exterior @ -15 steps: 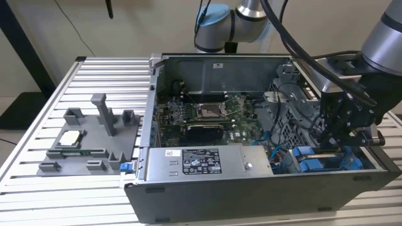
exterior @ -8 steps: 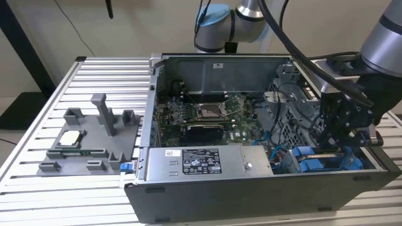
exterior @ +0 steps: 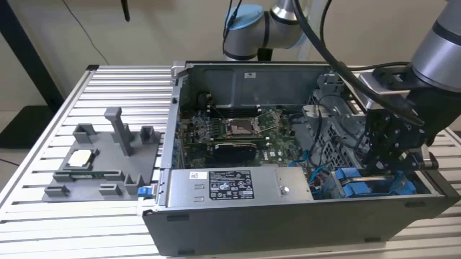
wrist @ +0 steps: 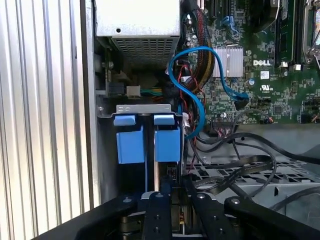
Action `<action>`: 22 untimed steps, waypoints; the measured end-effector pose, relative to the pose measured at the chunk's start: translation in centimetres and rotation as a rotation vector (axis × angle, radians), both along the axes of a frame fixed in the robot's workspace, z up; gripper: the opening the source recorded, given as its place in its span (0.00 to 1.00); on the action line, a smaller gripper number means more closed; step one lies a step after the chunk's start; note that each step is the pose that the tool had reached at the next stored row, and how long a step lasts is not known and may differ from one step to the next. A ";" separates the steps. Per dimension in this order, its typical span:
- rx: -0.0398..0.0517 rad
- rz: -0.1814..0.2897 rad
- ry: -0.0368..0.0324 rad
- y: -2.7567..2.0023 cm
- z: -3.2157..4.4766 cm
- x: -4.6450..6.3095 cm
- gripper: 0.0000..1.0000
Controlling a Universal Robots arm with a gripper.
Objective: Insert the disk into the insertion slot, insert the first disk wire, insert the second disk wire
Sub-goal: 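Insert the second disk wire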
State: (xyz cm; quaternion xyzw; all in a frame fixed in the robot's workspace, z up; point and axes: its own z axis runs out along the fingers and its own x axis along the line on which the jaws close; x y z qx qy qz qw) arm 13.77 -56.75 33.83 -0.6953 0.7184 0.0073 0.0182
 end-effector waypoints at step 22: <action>0.0001 -0.001 0.0050 0.00 4.47 0.0 0.24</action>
